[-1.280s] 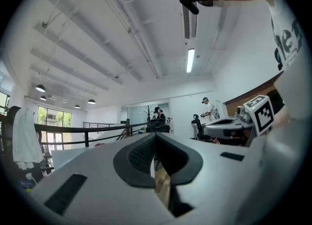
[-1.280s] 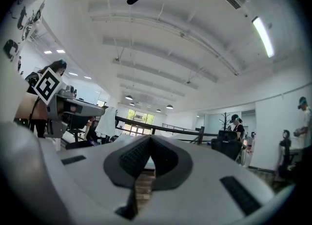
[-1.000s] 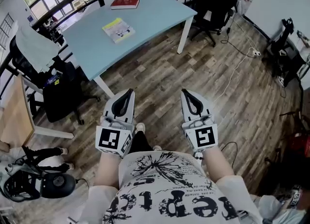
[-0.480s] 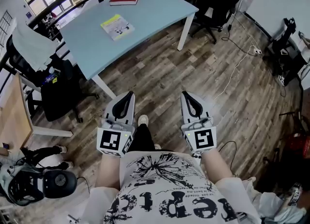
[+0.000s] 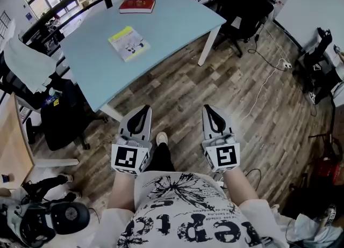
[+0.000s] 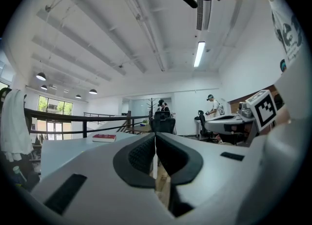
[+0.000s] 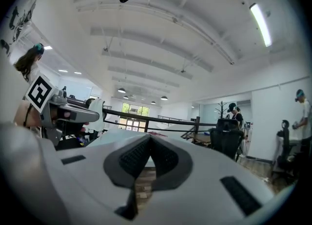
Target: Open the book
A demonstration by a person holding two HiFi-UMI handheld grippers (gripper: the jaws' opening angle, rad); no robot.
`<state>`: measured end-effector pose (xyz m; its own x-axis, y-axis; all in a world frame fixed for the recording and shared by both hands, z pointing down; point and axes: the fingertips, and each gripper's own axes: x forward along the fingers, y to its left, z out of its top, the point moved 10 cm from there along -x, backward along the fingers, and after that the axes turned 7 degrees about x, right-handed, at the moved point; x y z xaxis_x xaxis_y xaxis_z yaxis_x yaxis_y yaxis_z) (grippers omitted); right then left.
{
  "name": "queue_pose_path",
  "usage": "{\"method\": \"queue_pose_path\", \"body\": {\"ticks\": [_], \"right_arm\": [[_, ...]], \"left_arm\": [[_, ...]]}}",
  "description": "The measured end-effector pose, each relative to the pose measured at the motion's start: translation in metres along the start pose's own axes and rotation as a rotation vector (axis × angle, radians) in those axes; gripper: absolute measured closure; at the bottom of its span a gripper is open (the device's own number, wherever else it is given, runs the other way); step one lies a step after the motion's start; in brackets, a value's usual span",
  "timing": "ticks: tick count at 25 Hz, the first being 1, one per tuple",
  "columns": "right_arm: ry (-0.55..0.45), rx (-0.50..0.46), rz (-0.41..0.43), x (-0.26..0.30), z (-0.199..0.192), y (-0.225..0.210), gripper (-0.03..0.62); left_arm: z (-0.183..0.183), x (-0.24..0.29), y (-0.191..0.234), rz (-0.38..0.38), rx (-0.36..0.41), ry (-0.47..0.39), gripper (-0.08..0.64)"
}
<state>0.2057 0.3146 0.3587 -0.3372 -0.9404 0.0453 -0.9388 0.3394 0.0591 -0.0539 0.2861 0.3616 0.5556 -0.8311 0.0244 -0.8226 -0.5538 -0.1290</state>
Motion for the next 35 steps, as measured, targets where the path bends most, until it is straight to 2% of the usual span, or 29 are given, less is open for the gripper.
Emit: {"method": "queue_pose_path", "body": {"ticks": [10, 20, 26, 35], "right_arm": [[-0.006, -0.032, 0.050, 0.194, 0.020, -0.032, 0.581], [0.010, -0.007, 0.124, 0.325, 0.007, -0.054, 0.581], [0.020, 0.002, 0.231, 0.407, -0.004, -0.085, 0.581], [0.060, -0.014, 0.488, 0.544, -0.003, -0.143, 0.581]], "left_arm": [[-0.004, 0.137, 0.128, 0.032, -0.011, 0.002, 0.540], [-0.028, 0.205, 0.198, 0.120, -0.028, 0.081, 0.539], [-0.047, 0.251, 0.216, 0.219, -0.074, 0.132, 0.538], [-0.057, 0.341, 0.240, 0.467, -0.120, 0.206, 0.538]]}}
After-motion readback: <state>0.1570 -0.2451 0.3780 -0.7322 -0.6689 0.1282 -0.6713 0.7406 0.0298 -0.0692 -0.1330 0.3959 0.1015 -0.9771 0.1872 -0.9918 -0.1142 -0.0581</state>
